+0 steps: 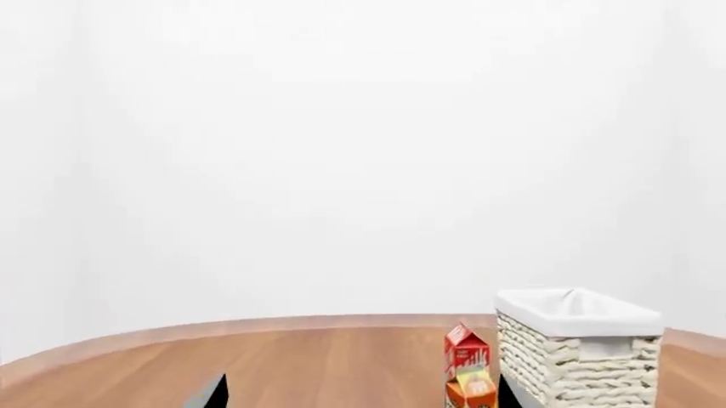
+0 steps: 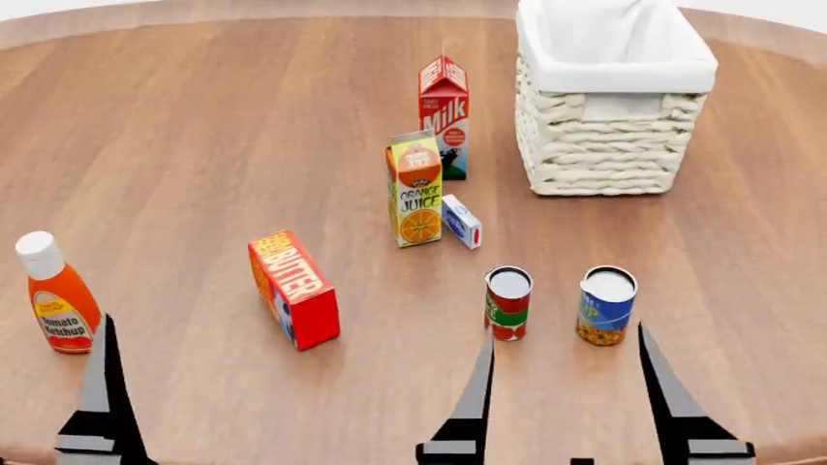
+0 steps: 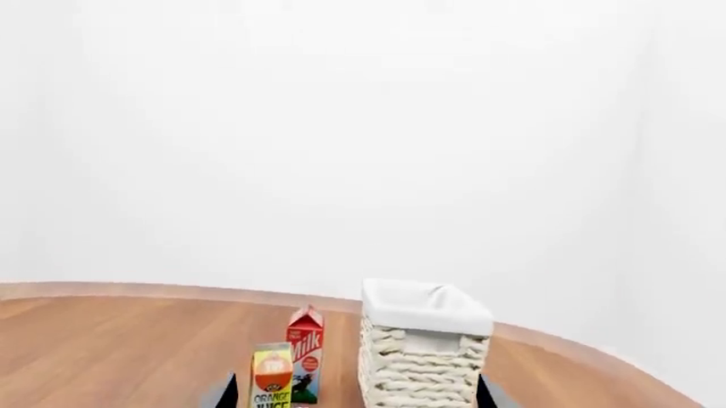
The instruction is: Pick up the alphabet soup and the tomato sauce, and put them in the basket.
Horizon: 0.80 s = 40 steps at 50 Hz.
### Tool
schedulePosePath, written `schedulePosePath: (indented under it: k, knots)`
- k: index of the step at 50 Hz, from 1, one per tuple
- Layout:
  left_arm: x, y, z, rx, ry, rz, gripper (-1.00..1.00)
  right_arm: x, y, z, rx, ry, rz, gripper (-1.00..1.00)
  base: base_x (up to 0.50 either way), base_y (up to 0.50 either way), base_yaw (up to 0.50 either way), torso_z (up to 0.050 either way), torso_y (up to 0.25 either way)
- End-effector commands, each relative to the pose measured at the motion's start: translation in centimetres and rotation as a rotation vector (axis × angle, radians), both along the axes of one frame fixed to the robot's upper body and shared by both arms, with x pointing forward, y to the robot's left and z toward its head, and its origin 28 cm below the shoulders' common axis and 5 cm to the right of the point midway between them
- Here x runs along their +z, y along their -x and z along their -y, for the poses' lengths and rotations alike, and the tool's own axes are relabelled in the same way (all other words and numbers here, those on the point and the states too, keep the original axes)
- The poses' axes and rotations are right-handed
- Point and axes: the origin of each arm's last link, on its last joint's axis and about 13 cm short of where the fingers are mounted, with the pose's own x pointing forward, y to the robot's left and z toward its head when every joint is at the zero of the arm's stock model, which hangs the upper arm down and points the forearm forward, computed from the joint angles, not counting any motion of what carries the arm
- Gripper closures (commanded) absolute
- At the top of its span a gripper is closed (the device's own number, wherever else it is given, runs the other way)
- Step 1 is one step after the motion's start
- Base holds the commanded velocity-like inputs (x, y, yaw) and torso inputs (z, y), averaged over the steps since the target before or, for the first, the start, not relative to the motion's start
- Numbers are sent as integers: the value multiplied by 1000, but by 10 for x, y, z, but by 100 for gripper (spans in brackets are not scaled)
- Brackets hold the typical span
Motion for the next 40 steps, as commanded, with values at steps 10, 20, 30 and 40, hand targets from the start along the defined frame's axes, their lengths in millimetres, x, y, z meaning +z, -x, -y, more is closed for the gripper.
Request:
schedulePosePath:
  k: [10,20,30,40]
  knots:
    - [33,21,2,-10,-21,102,-100,26,13,0,-16,-5,67,-100,0,0,0,0,0]
    - [32,21,2,-4,-23,98,-100,25,11,0,-17,8,27,-100,0,0,0,0,0]
    - [33,21,2,-10,-24,101,-100,31,14,-1,-2,12,50,-100,412,0,0,0,0]
    - [33,21,3,-19,-22,98,-100,31,15,0,-5,11,43,-100,500,0,0,0,0]
